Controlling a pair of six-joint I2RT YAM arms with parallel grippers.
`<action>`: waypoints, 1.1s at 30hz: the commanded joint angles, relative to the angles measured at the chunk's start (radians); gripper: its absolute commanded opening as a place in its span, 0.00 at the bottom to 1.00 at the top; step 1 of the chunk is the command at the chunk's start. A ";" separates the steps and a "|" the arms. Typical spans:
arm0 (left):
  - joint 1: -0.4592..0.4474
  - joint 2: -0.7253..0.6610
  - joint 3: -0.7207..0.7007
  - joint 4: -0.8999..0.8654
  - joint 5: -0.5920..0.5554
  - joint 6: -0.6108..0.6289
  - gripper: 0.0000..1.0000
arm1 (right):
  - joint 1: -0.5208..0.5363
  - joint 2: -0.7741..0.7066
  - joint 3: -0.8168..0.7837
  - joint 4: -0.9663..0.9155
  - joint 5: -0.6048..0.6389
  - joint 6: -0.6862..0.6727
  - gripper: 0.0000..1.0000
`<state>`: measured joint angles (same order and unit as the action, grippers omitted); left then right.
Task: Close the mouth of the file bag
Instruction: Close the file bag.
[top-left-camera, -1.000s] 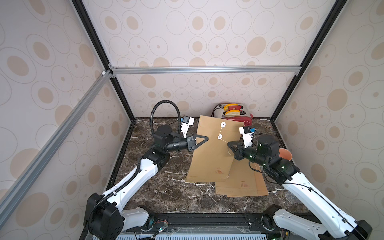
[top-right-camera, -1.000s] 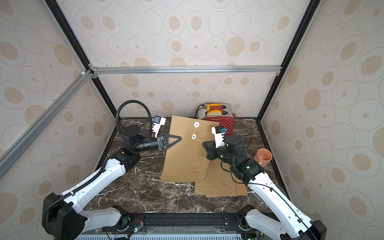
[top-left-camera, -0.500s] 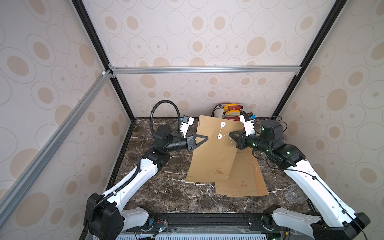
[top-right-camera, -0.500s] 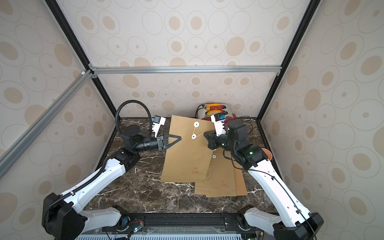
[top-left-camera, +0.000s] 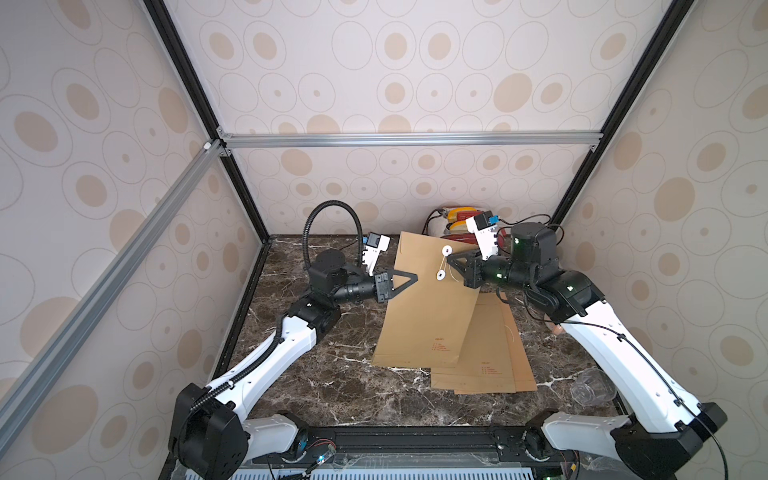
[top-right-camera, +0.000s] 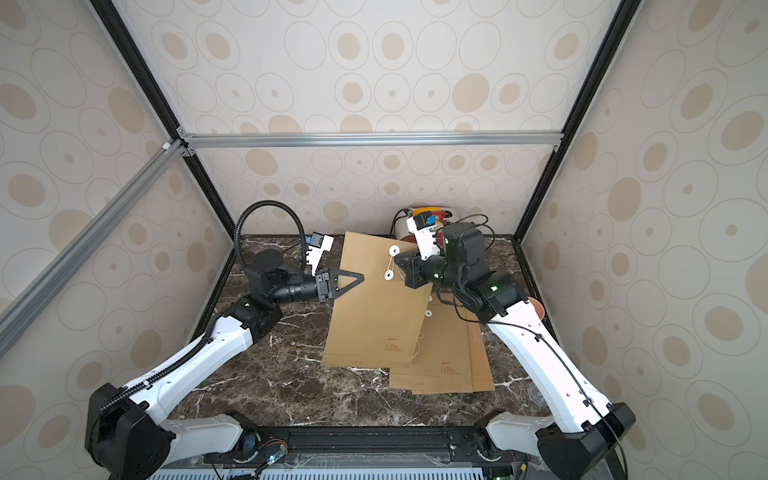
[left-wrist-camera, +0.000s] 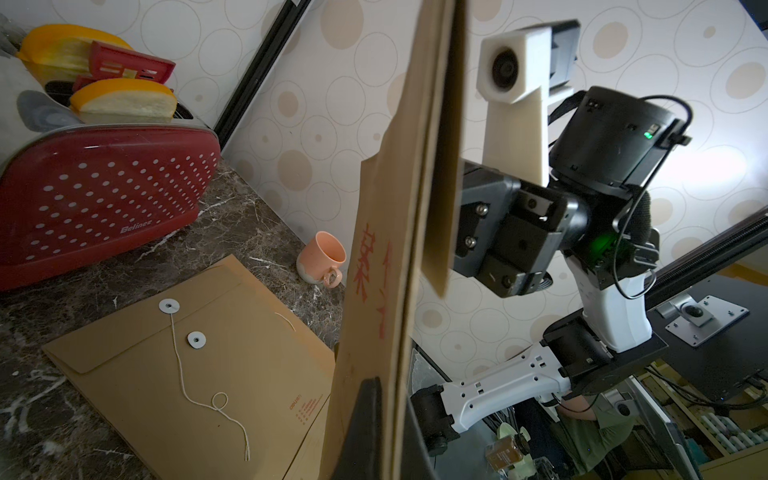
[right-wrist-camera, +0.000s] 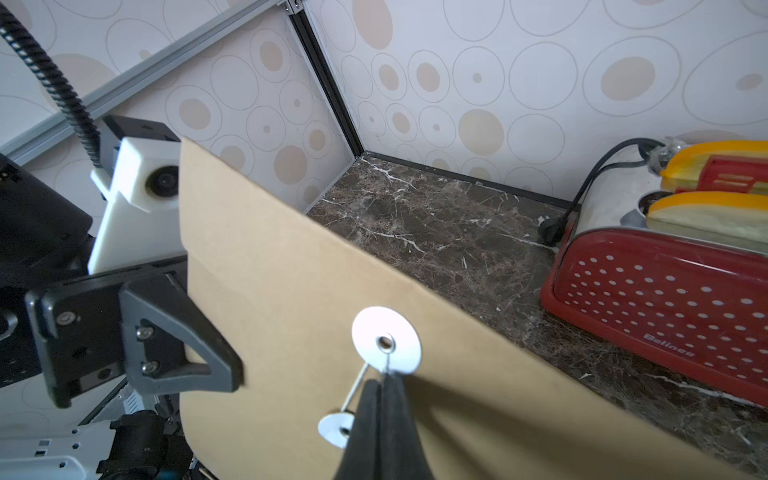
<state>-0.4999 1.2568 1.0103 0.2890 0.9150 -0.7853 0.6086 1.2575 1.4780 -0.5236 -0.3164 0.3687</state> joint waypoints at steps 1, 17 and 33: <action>-0.008 0.003 0.034 0.006 0.013 0.025 0.00 | 0.031 0.016 0.044 -0.034 0.014 -0.025 0.00; -0.009 -0.005 0.033 0.005 0.007 0.026 0.00 | 0.120 0.036 0.029 -0.017 0.049 0.000 0.00; -0.010 -0.010 0.022 0.037 0.005 0.009 0.00 | 0.150 -0.001 -0.077 0.072 0.004 0.080 0.00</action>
<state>-0.5014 1.2568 1.0103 0.2726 0.9054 -0.7765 0.7471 1.2873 1.4239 -0.4850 -0.3000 0.4309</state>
